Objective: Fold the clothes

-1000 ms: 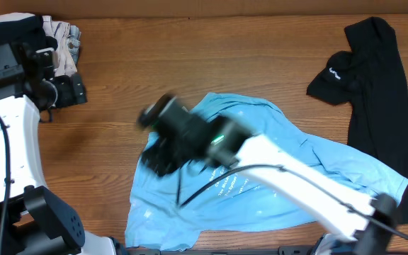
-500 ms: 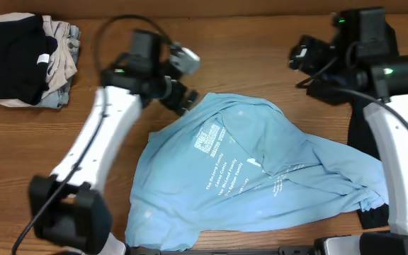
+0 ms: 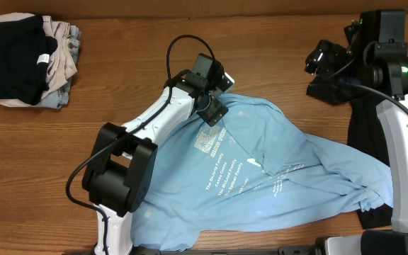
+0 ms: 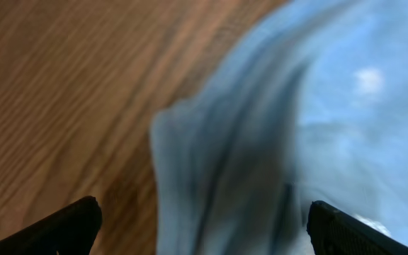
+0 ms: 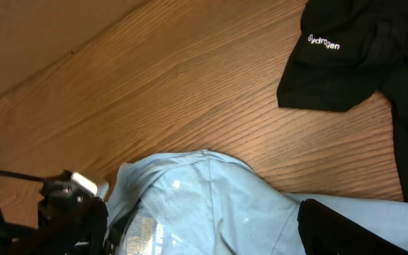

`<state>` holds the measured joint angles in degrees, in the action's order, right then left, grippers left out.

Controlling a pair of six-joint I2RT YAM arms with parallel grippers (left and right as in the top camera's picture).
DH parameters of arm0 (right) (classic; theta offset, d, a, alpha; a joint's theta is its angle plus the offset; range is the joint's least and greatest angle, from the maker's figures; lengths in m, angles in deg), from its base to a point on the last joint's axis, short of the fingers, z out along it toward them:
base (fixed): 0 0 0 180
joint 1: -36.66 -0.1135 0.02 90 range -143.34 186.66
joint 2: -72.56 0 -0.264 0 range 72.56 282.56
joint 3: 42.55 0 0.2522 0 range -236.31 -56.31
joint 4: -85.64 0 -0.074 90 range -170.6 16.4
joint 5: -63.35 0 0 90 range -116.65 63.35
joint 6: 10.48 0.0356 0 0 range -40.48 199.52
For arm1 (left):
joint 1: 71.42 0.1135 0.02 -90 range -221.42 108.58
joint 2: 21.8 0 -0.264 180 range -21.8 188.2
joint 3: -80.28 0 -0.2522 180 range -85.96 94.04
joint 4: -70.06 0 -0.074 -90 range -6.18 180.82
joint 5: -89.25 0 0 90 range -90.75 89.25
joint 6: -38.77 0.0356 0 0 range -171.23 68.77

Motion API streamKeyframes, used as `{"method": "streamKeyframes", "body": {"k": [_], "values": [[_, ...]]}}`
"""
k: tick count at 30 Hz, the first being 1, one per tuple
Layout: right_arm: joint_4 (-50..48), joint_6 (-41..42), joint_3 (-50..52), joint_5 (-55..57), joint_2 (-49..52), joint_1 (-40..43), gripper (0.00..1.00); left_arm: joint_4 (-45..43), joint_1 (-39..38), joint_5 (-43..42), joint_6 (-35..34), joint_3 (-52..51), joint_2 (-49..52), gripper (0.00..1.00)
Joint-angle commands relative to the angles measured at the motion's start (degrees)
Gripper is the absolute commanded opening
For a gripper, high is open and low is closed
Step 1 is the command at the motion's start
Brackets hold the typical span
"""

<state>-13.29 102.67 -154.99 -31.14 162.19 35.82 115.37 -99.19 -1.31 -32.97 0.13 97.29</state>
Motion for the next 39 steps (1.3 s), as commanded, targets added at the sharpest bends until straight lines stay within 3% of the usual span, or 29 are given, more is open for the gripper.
{"method": "streamKeyframes", "body": {"k": [1, 11, 17, 20, 31, 39], "values": [[0.07, -0.68, -0.66, -0.04, -0.57, 0.17, 0.9, -2.78, 0.11, 4.81, -5.25, 0.74, 2.47, 0.96], [0.98, -0.7, 0.44, -0.02, -0.44, 0.17, 0.9, -6.8, 0.61, 9.01, -8.94, 0.74, 8.96, 1.0], [1.27, -0.85, 0.72, -0.04, -0.09, 0.17, 0.9, -4.31, 4.35, 18.78, -21.35, 0.74, 10.58, 1.0], [1.09, -0.87, 1.55, -0.02, 0.11, 0.17, 0.9, -1.44, 9.49, 19.12, -24.76, 0.76, 10.58, 1.0], [-5.31, -0.85, 11.06, -0.09, 0.24, 0.17, 0.9, 7.21, 34.1, 18.51, -24.2, 1.29, 10.56, 1.0], [-7.65, -1.11, 13.14, -0.07, 0.24, 0.17, 0.9, 16.13, 34.84, 14.91, -19.45, 14.73, 10.45, 1.0]]}}
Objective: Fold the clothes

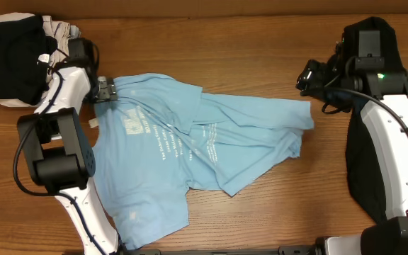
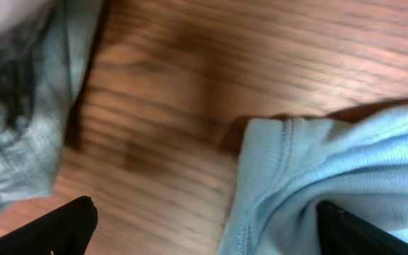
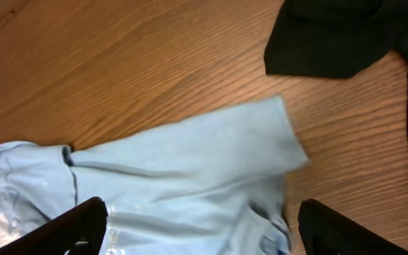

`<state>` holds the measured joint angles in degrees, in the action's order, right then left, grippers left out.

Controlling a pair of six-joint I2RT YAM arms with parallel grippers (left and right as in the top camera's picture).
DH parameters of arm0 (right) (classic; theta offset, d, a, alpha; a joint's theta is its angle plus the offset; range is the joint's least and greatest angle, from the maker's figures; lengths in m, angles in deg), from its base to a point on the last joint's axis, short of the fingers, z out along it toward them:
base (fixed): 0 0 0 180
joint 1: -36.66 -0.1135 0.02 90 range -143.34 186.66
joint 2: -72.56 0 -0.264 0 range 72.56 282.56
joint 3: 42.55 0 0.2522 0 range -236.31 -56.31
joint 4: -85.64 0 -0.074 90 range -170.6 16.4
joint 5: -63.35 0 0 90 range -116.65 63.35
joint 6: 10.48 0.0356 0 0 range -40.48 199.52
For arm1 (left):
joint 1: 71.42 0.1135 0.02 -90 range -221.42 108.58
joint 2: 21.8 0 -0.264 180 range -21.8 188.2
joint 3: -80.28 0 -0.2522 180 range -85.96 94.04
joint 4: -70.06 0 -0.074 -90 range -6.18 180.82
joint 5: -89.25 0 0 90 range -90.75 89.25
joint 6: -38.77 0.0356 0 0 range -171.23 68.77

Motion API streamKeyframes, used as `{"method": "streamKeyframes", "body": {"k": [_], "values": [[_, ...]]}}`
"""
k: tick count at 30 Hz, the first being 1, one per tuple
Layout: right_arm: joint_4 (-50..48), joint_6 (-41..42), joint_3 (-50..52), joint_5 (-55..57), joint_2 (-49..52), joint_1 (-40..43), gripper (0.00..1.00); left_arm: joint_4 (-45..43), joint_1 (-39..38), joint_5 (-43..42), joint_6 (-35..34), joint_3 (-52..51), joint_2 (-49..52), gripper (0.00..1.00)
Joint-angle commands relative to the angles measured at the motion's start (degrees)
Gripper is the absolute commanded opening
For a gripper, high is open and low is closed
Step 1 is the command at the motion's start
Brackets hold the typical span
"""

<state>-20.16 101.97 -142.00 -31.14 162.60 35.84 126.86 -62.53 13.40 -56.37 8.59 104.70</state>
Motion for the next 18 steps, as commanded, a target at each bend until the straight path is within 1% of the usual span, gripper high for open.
{"method": "streamKeyframes", "body": {"k": [1, 4, 8, 10, 12, 13, 16, 18], "values": [[-0.7, -0.42, 0.15, -0.04, -0.17, 0.15, 0.9, 6.8, -2.45, -2.03, 4.57, 9.16, 3.04, 1.0], [0.63, -1.46, 0.15, 0.57, -0.15, 0.15, 0.91, 17.53, -5.92, -11.34, 5.18, 20.2, 3.04, 1.0], [3.04, -1.46, 0.26, 1.51, 0.55, 0.15, 0.91, 25.73, -10.86, -18.56, 5.33, 27.41, 3.04, 1.0], [3.45, -1.42, 0.76, 1.55, 0.92, 0.22, 0.93, 28.89, -13.35, -20.7, 6.78, 28.72, 3.02, 0.98], [3.08, -1.44, 2.16, 0.7, 0.96, 0.61, 0.95, 31.47, -15.96, -21.4, 8.55, 28.85, 2.82, 0.91], [2.84, -1.44, 3.06, 0.31, 0.96, 1.05, 0.95, 32.74, -17.44, -21.4, 10.08, 28.85, 2.82, 0.9], [1.66, -1.46, 6.08, -0.33, 0.96, 2.99, 0.95, 35.89, -21.94, -21.46, 16.79, 28.26, 2.82, 0.9], [0.66, -1.49, 7.8, -0.76, 0.96, 4.24, 0.95, 36.7, -24.59, -21.44, 19.43, 27.56, 2.82, 0.9]]}}
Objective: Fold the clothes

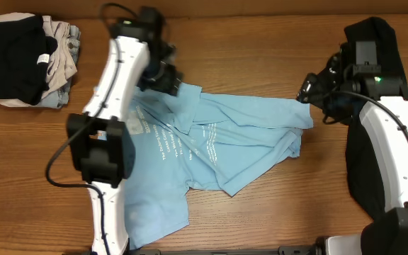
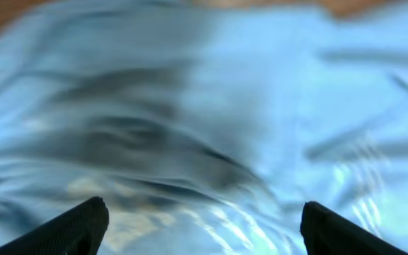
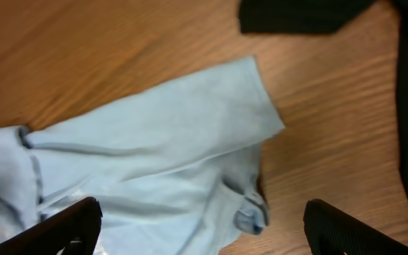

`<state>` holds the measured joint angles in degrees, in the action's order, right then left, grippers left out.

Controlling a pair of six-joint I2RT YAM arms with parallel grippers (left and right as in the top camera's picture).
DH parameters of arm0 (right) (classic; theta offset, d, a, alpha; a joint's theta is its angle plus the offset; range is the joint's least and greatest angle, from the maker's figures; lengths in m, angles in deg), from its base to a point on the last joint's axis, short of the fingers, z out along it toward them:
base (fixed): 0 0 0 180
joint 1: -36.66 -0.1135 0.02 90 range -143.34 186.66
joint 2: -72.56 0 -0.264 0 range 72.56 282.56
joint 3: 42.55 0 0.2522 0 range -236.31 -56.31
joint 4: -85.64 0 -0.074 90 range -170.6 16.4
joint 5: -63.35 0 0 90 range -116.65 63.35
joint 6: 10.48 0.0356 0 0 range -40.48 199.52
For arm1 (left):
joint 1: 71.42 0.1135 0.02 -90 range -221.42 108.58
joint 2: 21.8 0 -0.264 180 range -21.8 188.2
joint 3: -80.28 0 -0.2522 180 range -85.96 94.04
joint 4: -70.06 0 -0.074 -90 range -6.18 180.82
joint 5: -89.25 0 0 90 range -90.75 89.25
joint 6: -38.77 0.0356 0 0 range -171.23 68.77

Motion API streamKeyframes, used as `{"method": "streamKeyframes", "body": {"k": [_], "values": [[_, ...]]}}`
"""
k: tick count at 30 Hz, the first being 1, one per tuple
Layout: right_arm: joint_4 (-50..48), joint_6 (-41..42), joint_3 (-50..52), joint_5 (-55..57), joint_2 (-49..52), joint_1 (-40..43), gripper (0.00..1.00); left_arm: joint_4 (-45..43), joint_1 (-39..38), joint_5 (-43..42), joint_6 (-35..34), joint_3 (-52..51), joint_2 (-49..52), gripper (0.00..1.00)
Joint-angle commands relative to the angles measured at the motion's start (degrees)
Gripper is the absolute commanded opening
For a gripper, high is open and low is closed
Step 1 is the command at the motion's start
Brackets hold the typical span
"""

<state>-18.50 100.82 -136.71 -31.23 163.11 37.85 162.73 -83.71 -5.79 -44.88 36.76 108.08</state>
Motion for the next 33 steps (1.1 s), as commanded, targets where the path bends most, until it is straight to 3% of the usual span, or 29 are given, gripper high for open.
{"method": "streamKeyframes", "body": {"k": [1, 11, 20, 33], "values": [[-1.55, -0.37, 3.39, -1.05, 0.46, 2.95, 0.95, 0.55, -4.59, -2.25, 8.87, -1.16, -0.57, 0.9], [-3.34, -1.84, 4.44, -1.07, 0.46, 4.31, 0.94, -0.33, -7.78, -2.03, 11.39, -6.6, -0.55, 0.75], [-4.59, -1.84, 4.44, -1.05, 0.46, 4.31, 0.94, -3.37, -8.0, -1.64, 13.42, -16.55, -0.55, 0.7], [-5.49, -1.81, 4.44, -1.07, 0.46, 4.31, 0.94, -4.17, -8.68, -1.64, 15.15, -20.31, -0.55, 0.59]]}}
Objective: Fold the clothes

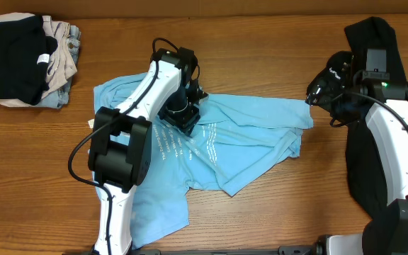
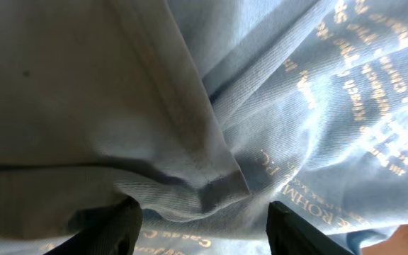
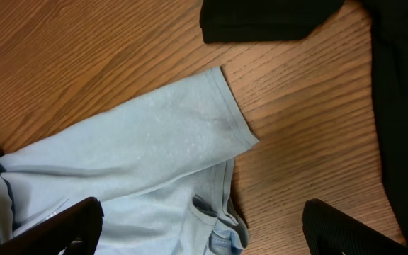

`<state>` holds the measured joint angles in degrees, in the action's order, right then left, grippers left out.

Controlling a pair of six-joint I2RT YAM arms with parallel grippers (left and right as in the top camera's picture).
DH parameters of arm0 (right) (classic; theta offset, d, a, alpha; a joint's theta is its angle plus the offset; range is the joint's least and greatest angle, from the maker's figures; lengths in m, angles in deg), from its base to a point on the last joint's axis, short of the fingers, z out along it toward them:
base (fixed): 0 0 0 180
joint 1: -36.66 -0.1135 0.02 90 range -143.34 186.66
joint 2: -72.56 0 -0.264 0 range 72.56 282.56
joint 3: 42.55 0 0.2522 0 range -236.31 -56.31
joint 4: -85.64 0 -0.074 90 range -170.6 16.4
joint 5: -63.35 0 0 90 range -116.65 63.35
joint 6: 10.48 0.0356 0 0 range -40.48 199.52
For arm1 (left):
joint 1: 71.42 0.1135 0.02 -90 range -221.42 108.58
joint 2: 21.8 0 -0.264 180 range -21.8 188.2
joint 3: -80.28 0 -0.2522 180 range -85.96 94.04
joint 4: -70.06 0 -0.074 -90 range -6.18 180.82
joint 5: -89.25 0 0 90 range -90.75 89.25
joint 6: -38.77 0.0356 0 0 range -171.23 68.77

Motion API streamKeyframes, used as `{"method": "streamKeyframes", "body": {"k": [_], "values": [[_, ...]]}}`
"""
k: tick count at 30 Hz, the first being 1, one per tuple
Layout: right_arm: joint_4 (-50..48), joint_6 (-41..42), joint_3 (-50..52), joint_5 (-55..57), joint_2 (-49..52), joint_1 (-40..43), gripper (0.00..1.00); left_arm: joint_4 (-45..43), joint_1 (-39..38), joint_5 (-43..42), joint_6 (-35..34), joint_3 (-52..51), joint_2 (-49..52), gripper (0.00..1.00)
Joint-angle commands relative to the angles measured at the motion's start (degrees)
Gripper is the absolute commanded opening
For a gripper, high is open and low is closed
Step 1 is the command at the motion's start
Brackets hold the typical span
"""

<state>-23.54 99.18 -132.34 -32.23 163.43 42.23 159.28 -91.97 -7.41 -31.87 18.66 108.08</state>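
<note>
A light blue T-shirt [image 1: 246, 142] with pale printed lettering lies crumpled across the middle of the wooden table. My left gripper [image 1: 183, 113] is low over the shirt's upper middle. In the left wrist view the left gripper [image 2: 204, 230] is open, and a folded seam of the shirt [image 2: 211, 177] lies loose between its fingers. My right gripper [image 1: 323, 90] hovers by the shirt's right sleeve [image 3: 154, 142]. Seen from its wrist, the right gripper [image 3: 204, 230] is wide open with nothing held.
A stack of folded clothes [image 1: 27, 60], black on top, sits at the back left corner. A black garment [image 1: 374, 120] lies under my right arm, and its edge [image 3: 261, 14] shows just beyond the sleeve. Bare wood [image 1: 275, 64] runs behind the shirt.
My left gripper has moved from the shirt's back edge down and right onto its middle, with its jaws narrower than before. My right gripper has shifted slightly right, and the sleeve's edge now shows nearer.
The shirt first lay bunched at the centre right, with my left gripper at its back edge and my right gripper far off. Then the shirt lay further left, my left gripper at its corner by the folded stack. It then stood over the back edge, now over the middle.
</note>
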Motion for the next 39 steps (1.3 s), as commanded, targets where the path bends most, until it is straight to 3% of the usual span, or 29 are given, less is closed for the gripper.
{"method": "streamKeyframes", "body": {"k": [1, 9, 14, 17, 30, 33, 39], "values": [[-0.52, -0.17, 0.07, -0.04, 0.13, -0.07, 0.94, -1.46, -0.57, 0.76, 2.1, -2.84, -0.55, 0.58], [-1.44, -0.17, 0.07, -0.07, 0.13, -0.07, 0.94, -9.2, -3.34, 13.16, -3.67, -7.85, -0.55, 0.56], [-1.51, -0.2, 0.07, -0.04, 0.13, -0.07, 0.94, -11.58, -4.35, 17.4, -8.39, -7.28, -0.57, 0.35], [-1.53, -0.2, 0.07, -0.04, 0.13, -0.07, 0.94, -11.04, -4.33, 17.62, -10.08, -6.29, -0.57, 0.31], [-2.16, -0.2, 0.07, -0.07, 0.13, -0.07, 0.94, -5.31, -4.39, 15.1, -10.4, -1.29, -0.57, 0.41], [-2.19, -0.2, 0.07, -0.07, 0.13, -0.07, 0.94, -5.68, -4.39, 13.14, -10.36, -1.38, -0.57, 0.33], [-2.1, -0.2, 0.07, -0.07, 0.13, -0.07, 0.89, -6.91, -4.35, 12.57, -10.36, -1.38, -0.57, 0.04]]}}
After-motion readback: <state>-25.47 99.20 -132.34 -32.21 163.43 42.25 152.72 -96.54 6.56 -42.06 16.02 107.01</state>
